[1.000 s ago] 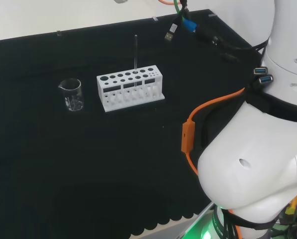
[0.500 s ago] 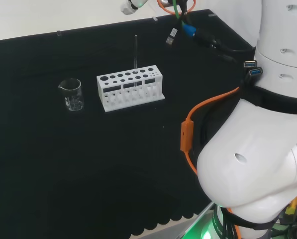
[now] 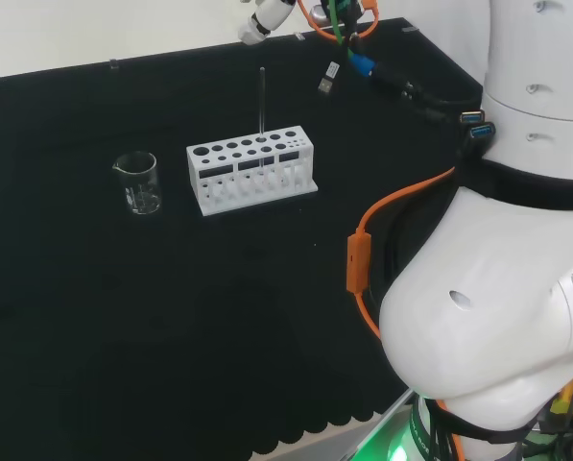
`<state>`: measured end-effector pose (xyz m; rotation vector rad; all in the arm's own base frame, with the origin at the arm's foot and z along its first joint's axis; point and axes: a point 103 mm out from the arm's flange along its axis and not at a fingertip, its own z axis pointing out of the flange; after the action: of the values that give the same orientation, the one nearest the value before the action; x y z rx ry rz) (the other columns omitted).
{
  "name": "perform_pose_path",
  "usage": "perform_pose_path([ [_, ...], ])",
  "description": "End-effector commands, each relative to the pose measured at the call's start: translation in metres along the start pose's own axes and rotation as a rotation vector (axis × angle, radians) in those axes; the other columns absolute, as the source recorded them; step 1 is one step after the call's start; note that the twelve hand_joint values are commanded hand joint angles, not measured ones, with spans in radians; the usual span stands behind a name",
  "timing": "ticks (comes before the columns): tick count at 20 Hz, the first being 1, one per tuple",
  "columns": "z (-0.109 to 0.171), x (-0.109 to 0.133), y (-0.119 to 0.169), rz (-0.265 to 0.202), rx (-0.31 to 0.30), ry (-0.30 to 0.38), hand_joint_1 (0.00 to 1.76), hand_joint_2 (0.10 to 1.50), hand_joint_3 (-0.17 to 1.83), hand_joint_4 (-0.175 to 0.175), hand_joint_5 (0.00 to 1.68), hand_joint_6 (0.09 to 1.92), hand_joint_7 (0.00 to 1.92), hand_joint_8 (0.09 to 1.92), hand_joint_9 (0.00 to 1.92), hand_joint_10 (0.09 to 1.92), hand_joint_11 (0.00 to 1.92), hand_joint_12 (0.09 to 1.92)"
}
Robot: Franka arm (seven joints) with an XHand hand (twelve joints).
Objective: Take the glass rod from the white test tube rack.
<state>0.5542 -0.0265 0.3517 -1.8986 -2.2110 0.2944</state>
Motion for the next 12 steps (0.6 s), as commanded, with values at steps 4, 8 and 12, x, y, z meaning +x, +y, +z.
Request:
perform_pose_path([
  [4, 0.015, -0.001, 0.007, 0.0, 0.033, 0.0, 0.58, 0.71, 0.49, -0.011, 0.31, 0.09, 0.33, 0.81, 0.41, 0.89, 0.28, 1.43],
  [8, 0.02, -0.004, 0.008, 0.009, 0.045, -0.005, 0.58, 0.71, 0.5, -0.013, 0.31, 0.09, 0.34, 0.81, 0.42, 0.89, 0.29, 1.42],
  [12, 0.027, -0.006, 0.009, 0.013, 0.062, -0.005, 0.58, 0.71, 0.5, -0.015, 0.31, 0.09, 0.35, 0.81, 0.44, 0.89, 0.3, 1.42],
])
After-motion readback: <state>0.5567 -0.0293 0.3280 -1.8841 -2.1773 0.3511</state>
